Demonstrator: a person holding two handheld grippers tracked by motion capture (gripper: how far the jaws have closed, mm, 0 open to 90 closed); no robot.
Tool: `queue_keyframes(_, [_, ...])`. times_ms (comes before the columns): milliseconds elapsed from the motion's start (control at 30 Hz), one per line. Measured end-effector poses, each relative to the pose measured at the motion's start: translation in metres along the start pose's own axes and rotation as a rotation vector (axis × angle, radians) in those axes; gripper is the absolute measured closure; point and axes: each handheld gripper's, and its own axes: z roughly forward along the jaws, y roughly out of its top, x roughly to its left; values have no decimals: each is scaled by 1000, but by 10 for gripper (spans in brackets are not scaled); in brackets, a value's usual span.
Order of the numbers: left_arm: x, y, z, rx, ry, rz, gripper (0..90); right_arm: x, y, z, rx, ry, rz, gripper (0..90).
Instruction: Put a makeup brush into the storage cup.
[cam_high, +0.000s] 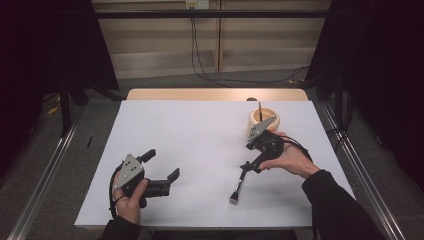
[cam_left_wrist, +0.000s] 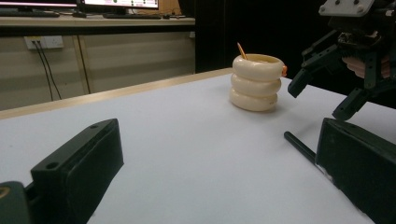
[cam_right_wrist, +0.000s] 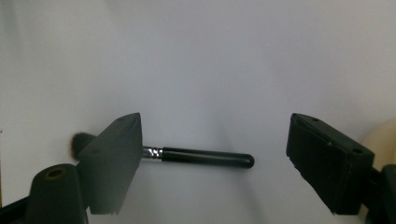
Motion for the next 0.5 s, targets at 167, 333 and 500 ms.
queue_keyframes(167, [0,0,0,0,2,-2,8,-1,2,7,84,31,-37,226])
queue_keyframes(333, [0,0,0,1,-1,-1,8,1,0,17,139,64,-76,256])
queue_keyframes(500, [0,0,0,1,2,-2,7,1,-1,23,168,82,-90,254])
